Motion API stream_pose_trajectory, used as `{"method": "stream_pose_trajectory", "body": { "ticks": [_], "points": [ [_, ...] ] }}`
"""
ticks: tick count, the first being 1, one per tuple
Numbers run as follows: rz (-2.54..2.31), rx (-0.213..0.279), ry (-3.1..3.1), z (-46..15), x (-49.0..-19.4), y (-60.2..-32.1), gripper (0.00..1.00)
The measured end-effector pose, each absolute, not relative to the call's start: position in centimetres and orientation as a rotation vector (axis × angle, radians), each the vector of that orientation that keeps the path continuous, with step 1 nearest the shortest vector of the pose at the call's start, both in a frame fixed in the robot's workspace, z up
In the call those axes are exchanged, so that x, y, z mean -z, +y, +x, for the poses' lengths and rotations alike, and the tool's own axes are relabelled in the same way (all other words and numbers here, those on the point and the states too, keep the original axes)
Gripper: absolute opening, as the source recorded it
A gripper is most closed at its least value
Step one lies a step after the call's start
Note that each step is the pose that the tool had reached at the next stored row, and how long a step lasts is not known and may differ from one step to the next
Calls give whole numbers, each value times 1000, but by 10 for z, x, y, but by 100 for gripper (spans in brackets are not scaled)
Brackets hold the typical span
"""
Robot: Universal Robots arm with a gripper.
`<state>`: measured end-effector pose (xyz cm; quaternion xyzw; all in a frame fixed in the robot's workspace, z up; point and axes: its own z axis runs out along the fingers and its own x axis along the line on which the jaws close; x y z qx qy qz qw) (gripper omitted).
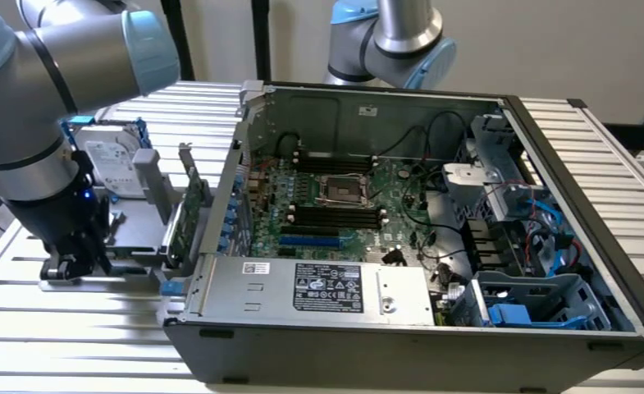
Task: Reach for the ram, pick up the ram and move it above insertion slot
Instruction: 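Pick up the ram and move it above insertion slot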
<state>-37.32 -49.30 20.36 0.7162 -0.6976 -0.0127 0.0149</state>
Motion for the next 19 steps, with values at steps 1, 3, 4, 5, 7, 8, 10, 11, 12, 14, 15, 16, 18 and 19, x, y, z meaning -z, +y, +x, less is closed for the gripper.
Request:
{"method": "stream_pose_trajectory", "body": {
  "ticks": [1,3,4,5,7,8,10,11,12,14,15,16,18,19],
  "points": [
    [2229,40,-2171,-373,-205,-493,13],
    [2229,40,-2171,-373,-210,-493,13],
    [2229,40,-2171,-372,-213,-493,13],
    [2229,40,-2171,-372,-216,-493,13],
    [2229,40,-2170,-372,-223,-493,13],
    [2228,41,-2170,-372,-227,-493,13],
    [2229,41,-2171,-371,-236,-493,13],
    [2228,41,-2170,-371,-241,-493,13],
    [2228,41,-2170,-371,-245,-493,13],
    [2228,41,-2170,-370,-254,-493,13],
    [2228,41,-2170,-369,-259,-493,13],
    [2228,41,-2170,-369,-263,-493,13],
    [2228,41,-2170,-367,-272,-493,13],
    [2228,41,-2170,-366,-277,-493,13]
  ]
}}
